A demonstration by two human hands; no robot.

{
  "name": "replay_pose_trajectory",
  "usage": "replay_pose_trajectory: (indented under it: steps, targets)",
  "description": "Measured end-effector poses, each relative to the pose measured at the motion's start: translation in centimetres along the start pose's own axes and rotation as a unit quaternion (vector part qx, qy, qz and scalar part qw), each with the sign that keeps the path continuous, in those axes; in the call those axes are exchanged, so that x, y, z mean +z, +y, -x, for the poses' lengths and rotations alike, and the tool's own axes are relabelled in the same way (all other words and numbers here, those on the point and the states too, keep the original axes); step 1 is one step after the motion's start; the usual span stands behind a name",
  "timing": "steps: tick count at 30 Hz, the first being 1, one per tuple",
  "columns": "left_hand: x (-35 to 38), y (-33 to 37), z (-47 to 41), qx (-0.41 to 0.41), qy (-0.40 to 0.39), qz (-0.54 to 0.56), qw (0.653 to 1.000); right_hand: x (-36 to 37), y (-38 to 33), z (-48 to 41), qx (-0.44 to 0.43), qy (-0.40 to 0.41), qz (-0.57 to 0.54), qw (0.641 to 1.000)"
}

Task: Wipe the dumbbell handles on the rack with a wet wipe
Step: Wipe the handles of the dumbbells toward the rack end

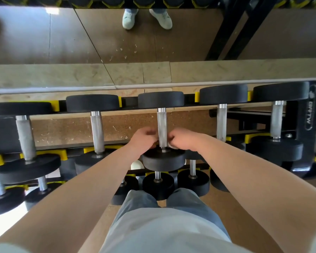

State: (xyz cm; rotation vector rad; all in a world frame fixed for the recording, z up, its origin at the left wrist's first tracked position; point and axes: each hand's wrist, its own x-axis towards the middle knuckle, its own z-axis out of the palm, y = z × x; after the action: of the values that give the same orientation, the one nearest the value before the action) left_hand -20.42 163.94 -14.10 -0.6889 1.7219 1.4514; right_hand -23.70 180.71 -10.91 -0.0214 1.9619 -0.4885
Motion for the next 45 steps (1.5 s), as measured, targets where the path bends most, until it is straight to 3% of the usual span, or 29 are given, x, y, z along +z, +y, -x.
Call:
replay_pose_trajectory:
  steps: [2, 4, 6, 7, 8, 12, 16, 19, 22, 25, 27, 32, 34, 38, 45]
  targets:
    - [-0.2, -0.1, -0.1, -0.016, -0.011, 0.051, 0.998, -0.2, -0.4, 0.1, 0.018, -0.002, 0.012, 1.0]
    - [-0.2, 0.1, 0.0, -0.03, -0.041, 0.111, 0.992, -0.5, -0.2, -0.2, 0.054, 0.042, -0.174, 0.982]
    - [-0.2, 0.4, 0.4, -0.017, -0.053, 0.12, 0.991, -0.6, -0.3, -0.1, 0.041, 0.106, -0.437, 0.892]
    - [-0.2, 0.4, 0.6, -0.005, -0.053, 0.116, 0.992, -0.7, -0.4, 0.0, 0.019, 0.139, -0.502, 0.853]
    - [-0.2, 0.6, 0.9, 0.005, -0.046, 0.107, 0.993, -0.7, -0.4, 0.1, 0.0, 0.173, -0.496, 0.851]
    - [-0.2, 0.6, 1.3, 0.033, -0.011, 0.122, 0.992, 0.9, -0.4, 1.6, -0.032, 0.254, -0.288, 0.923]
    - [-0.7, 0.2, 1.8, 0.055, -0.017, 0.134, 0.989, 3.6, -0.5, 3.1, -0.071, 0.189, -0.083, 0.976]
    - [-0.7, -0.3, 2.2, 0.036, -0.043, 0.092, 0.994, 4.3, -1.0, 3.4, -0.069, 0.211, -0.089, 0.971]
    - [-1.0, -0.2, 2.6, 0.029, -0.06, 0.075, 0.995, 4.5, -1.5, 3.1, -0.077, 0.297, -0.132, 0.943]
    - [-1.4, 0.3, 2.4, 0.04, -0.046, 0.083, 0.995, 4.2, -2.1, 2.8, -0.101, 0.353, -0.105, 0.924]
    - [-1.4, 0.6, 2.2, 0.032, -0.02, 0.092, 0.995, 4.1, -2.3, 2.7, -0.11, 0.342, -0.038, 0.933]
    - [-1.4, 0.5, 2.7, -0.004, 0.0, 0.092, 0.996, 4.3, -2.4, 3.1, -0.068, 0.172, 0.127, 0.974]
    - [-1.5, 0.1, 3.0, 0.009, 0.002, 0.077, 0.997, 3.9, -2.5, 3.6, -0.069, 0.189, 0.114, 0.973]
    - [-1.1, 0.7, 3.7, 0.058, -0.02, 0.052, 0.997, 3.6, -1.5, 4.8, -0.08, 0.362, -0.031, 0.928]
    - [1.2, 3.1, 5.3, 0.124, -0.093, -0.002, 0.988, 3.6, 0.9, 8.4, -0.103, 0.32, -0.159, 0.928]
